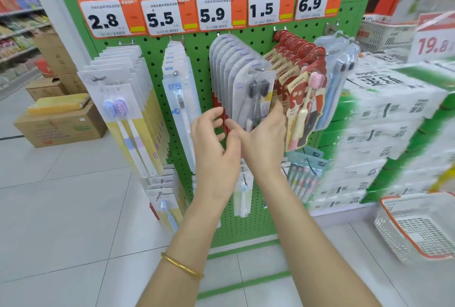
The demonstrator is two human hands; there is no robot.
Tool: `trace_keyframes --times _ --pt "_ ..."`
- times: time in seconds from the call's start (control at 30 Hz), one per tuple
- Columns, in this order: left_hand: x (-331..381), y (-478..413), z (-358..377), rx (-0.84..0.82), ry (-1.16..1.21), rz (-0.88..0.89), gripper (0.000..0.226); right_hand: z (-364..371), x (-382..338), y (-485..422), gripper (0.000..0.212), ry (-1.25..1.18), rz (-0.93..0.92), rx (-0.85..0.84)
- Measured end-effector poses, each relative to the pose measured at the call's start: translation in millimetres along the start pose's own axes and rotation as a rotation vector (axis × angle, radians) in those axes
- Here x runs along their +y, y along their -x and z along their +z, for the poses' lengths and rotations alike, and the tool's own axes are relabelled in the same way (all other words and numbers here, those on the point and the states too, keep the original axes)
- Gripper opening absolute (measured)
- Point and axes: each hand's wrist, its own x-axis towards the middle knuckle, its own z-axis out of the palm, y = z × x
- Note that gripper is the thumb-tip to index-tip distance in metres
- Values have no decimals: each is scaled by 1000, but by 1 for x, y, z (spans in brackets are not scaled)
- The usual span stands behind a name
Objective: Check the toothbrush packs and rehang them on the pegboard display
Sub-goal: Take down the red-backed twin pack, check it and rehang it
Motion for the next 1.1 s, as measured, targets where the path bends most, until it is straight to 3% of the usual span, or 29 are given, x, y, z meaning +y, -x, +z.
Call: trace_keyframes --times 0.57,0.9,1.1 --pt "3 -28 -7 -108 89 56 38 9 -11 14 106 119 39 301" --pt "6 -21 -1 -165 136 49 32 -13 -6 29 101 122 11 240" --pt "4 1 20 -389 287 -70 19 -39 29 50 99 192 -16 120"
